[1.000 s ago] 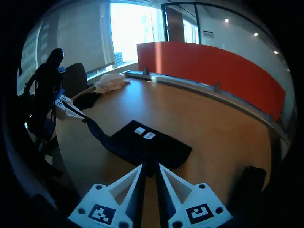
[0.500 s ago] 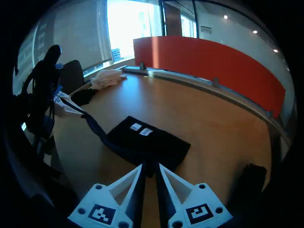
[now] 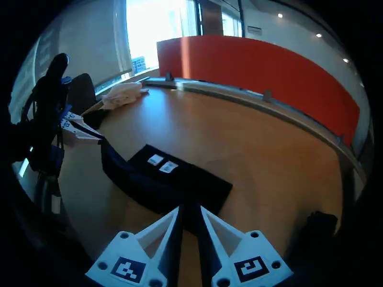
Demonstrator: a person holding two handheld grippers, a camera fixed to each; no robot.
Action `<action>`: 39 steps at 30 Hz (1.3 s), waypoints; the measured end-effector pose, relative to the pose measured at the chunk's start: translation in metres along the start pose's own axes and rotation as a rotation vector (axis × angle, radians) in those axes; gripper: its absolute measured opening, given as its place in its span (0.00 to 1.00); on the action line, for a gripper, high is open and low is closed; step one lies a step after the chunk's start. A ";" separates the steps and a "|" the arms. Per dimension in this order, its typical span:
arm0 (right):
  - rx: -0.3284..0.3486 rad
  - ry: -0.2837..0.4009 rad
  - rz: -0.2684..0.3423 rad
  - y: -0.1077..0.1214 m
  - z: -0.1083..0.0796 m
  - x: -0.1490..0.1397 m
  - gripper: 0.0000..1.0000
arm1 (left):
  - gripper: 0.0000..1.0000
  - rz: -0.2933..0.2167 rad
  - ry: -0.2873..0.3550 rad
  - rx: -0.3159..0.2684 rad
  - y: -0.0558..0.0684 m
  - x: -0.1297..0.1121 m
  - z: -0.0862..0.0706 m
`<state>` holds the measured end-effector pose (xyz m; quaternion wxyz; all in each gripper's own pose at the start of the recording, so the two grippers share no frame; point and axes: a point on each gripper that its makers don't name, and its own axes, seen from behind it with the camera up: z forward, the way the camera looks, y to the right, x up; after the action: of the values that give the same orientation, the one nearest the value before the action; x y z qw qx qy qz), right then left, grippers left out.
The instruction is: Fold towel
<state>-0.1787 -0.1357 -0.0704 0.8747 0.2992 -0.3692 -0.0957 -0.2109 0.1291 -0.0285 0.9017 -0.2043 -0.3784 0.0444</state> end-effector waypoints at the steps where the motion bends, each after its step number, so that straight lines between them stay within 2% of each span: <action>1: -0.002 0.000 0.002 0.002 0.002 0.001 0.17 | 0.10 0.001 0.002 0.002 -0.001 0.002 0.003; 12: -0.025 -0.021 0.013 0.018 0.019 0.003 0.17 | 0.10 0.021 0.015 0.006 -0.010 0.018 0.027; 27: -0.038 -0.027 0.028 0.027 0.023 0.003 0.17 | 0.10 0.041 0.029 -0.001 -0.010 0.027 0.037; 39: -0.040 -0.043 0.031 0.033 0.031 -0.002 0.17 | 0.10 0.042 0.008 0.001 -0.012 0.018 0.046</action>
<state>-0.2033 -0.1221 -0.0351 0.8736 0.2740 -0.3905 -0.0960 -0.2312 0.1379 0.0172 0.9021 -0.2120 -0.3705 0.0628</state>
